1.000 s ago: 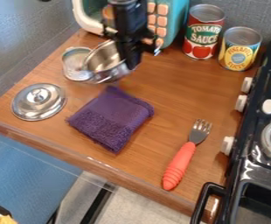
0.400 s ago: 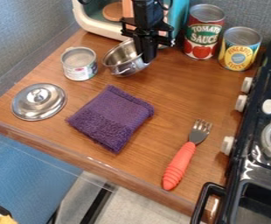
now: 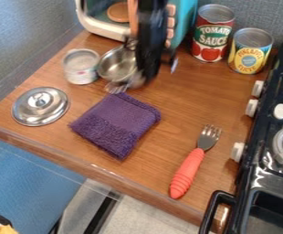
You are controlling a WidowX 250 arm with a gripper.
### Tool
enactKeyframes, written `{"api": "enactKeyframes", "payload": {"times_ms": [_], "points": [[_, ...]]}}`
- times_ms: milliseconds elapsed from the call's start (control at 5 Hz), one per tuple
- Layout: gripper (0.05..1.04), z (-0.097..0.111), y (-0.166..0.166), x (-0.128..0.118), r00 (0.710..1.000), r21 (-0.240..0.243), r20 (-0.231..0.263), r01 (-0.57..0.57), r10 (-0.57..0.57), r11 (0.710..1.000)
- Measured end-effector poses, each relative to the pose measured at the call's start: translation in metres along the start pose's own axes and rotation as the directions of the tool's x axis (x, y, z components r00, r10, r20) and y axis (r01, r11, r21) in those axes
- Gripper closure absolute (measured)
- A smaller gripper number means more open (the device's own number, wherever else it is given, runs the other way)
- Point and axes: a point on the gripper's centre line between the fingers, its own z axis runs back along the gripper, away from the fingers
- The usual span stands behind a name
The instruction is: Move a silver pot from the purple clothe onto the table
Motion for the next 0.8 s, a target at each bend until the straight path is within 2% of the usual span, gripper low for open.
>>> {"api": "enactKeyframes", "payload": {"times_ms": [200, 400, 600, 800], "points": [[0.565, 0.015, 0.008, -0.004, 0.998, 0.026, 0.055, -0.031, 0.030, 0.999], [0.254, 0.021, 0.006, -0.011, 0.997, 0.031, 0.073, -0.015, 0.013, 0.999], [0.070, 0.037, 0.005, -0.015, 0.993, 0.040, 0.119, 0.003, -0.008, 0.999], [0.073, 0.041, 0.009, -0.021, 0.991, 0.046, 0.131, 0.004, -0.010, 0.999]]}}
